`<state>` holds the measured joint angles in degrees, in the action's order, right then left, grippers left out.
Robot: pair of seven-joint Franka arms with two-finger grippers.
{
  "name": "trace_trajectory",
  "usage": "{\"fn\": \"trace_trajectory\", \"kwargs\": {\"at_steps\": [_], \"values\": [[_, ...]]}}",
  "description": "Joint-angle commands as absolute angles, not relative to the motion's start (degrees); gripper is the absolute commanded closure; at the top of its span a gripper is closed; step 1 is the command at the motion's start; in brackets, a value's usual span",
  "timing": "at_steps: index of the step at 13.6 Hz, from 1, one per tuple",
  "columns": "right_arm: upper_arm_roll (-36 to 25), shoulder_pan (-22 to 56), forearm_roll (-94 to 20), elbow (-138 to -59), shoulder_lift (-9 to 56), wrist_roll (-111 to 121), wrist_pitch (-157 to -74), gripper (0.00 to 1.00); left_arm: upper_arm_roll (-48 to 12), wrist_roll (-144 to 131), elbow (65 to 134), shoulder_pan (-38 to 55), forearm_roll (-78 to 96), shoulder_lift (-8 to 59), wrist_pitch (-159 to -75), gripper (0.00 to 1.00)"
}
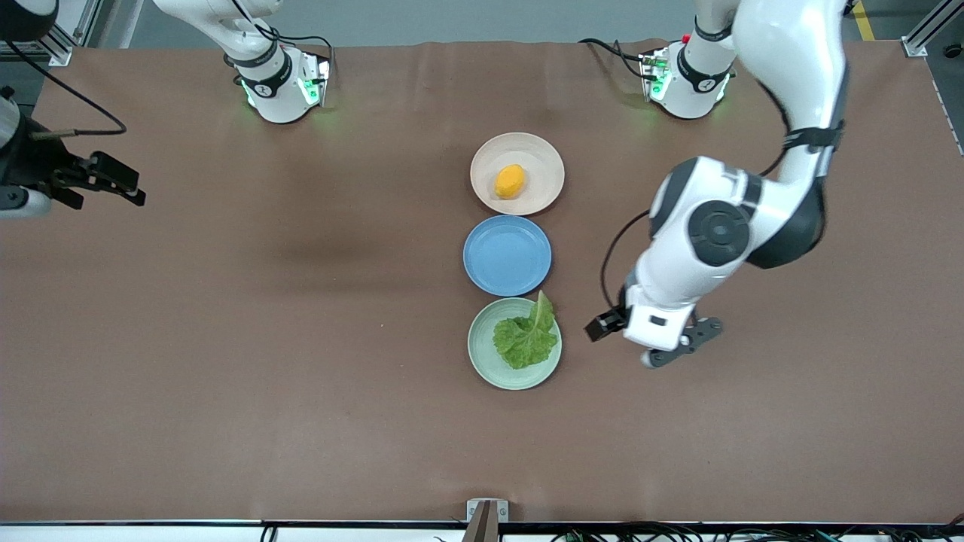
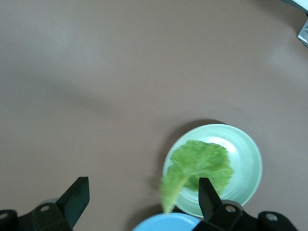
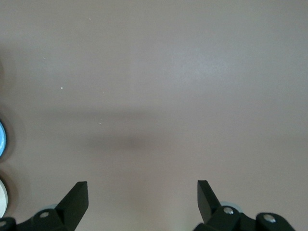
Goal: Pick lemon and lettuce from plates
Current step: 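Reach the left gripper down to the lettuce leaf on the green plate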
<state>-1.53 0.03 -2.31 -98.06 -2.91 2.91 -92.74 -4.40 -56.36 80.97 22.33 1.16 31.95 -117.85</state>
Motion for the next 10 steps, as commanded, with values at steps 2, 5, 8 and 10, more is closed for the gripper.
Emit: {"fn": "trace_trajectory", "kwargs": {"at_steps": [2,5,8,10], "values": [[-1.85,0.09,-2.20,-96.50,0.16,3.08,-92.63,0.00,-3.96,-73.85,78.84,25.39,6.14,35.32,-122.68,0.00],[-1.85,0.09,-1.41,-93.54,6.13,3.25,-92.38,0.00,-3.96,-95.74,78.84,28.02,7.03,39.36,-129.34,0.00],[-1.58,0.96,-0.26,-93.42,6.24,1.15,-91.24,0.00,-3.87,-107.56,79.01,29.70,6.86,43.41,-136.84,0.00],[-1.23,3.67,-2.80,-95.44,4.75,-10.48,-90.88,0.00,-3.69,-108.71,78.93,30.67,6.77,45.52,-137.11,0.00]]}}
